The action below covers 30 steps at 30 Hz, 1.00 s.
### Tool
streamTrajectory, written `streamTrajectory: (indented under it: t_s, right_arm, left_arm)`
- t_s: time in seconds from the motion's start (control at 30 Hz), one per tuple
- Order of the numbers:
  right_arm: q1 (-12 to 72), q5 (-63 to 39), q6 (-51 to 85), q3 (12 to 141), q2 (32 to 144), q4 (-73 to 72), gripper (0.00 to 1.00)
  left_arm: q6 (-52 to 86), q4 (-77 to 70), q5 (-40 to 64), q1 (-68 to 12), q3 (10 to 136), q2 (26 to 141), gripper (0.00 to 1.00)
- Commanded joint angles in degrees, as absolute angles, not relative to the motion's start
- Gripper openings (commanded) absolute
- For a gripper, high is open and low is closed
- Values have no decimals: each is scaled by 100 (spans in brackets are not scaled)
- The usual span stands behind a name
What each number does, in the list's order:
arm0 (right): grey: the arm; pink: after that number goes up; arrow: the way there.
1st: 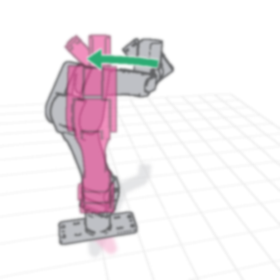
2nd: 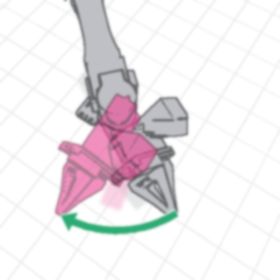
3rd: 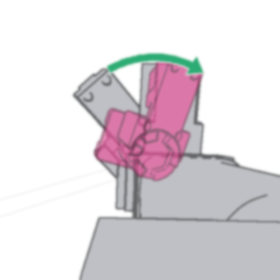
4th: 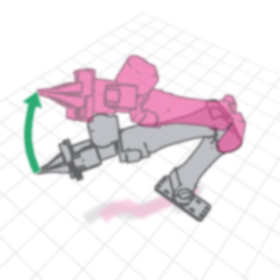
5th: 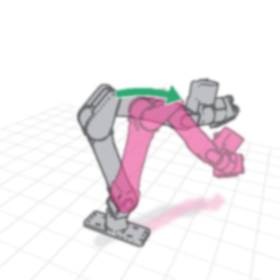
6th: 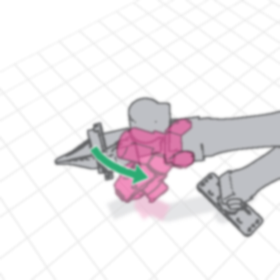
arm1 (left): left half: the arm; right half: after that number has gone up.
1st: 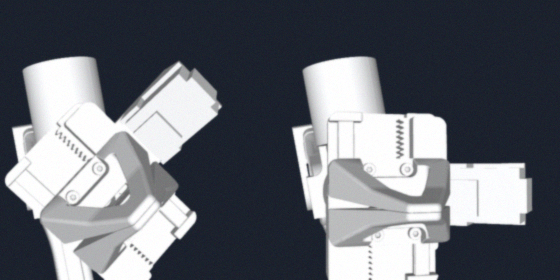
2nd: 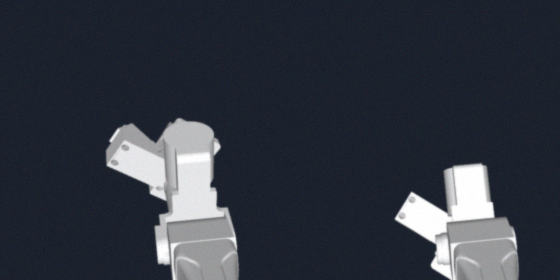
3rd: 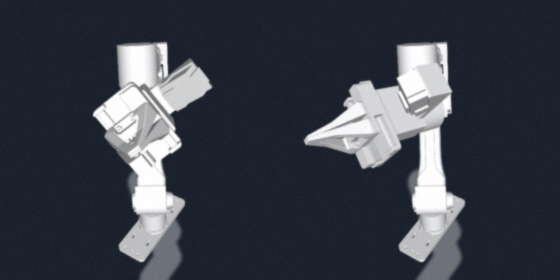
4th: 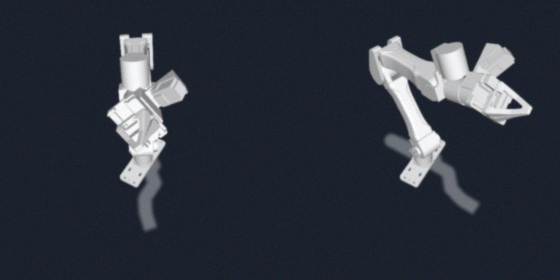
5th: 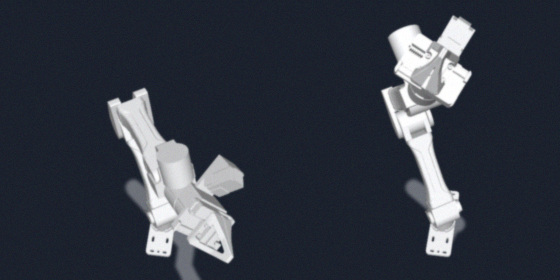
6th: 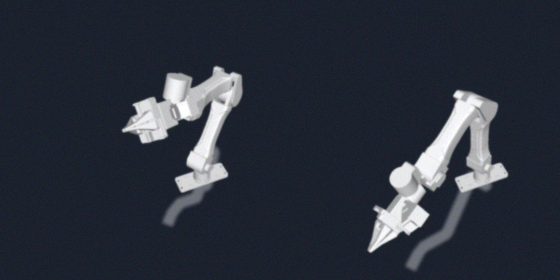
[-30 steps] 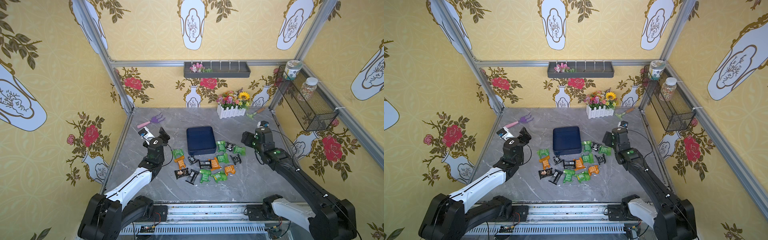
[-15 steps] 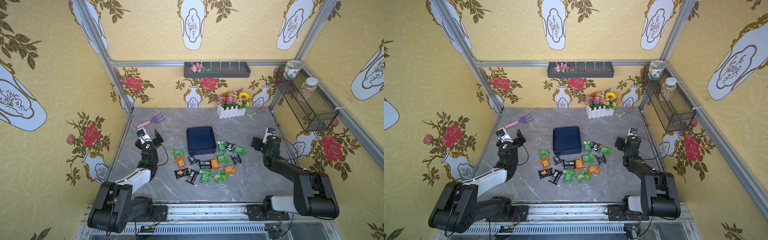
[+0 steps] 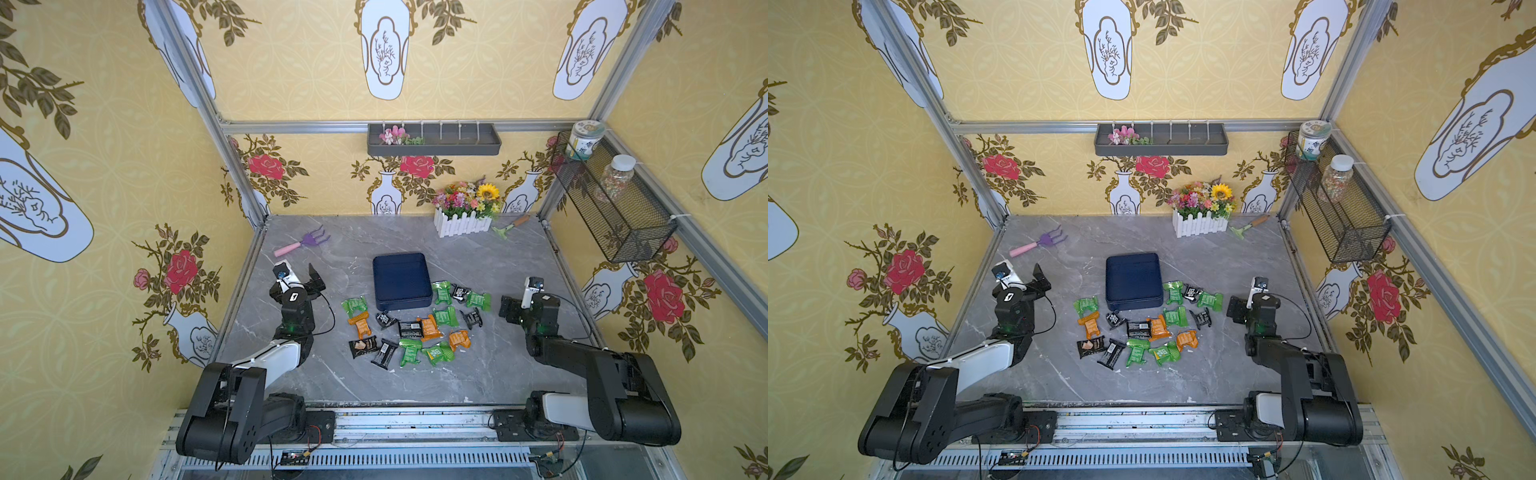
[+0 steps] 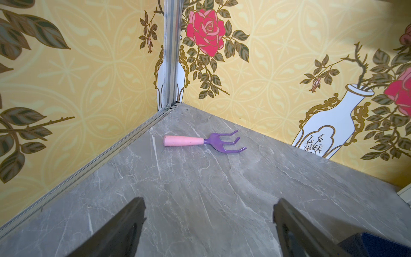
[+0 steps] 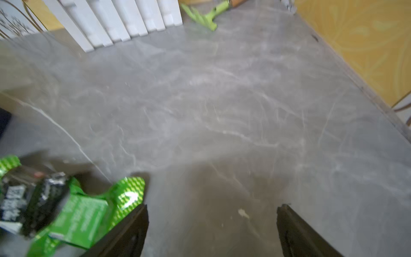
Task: Take the cookies out of the storage box
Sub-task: Reset both arms
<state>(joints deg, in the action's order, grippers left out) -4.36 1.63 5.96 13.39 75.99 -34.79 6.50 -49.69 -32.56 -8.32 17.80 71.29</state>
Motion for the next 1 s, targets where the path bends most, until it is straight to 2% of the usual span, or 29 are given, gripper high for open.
streamTrajectory:
  t_s: [0.0,0.07,0.13,0.2,0.37,0.5,0.7,0.97]
  right_arm:
    - [-298,206,424,1154,7885,-5207,93]
    - [-282,121,397,1044,8277,-5862,94]
    - [-290,106,404,1263,8063,-5096,94]
    - [-284,83,396,1206,8241,-5494,95]
    - [-290,105,404,1243,8181,-5308,97]
    - [-285,105,400,1244,8200,-5354,100]
    - [-291,112,404,1248,8191,-5317,97]
    - [-252,192,383,1252,8187,-5287,97]
  left_arm:
    - [599,-5144,-3130,-822,1690,7040,95]
    - [555,-5189,-3028,-818,1678,7036,95]
    - [495,-4954,-2994,-818,1716,6815,95]
    - [412,-4593,-3008,-804,1733,6538,95]
    - [402,-4297,-2603,-454,1524,6295,96]
    - [91,-4898,-2247,-302,1209,6701,96]
    - [107,-7125,-1952,-176,378,7775,97]
    - [305,-6943,-1847,44,461,7761,100]
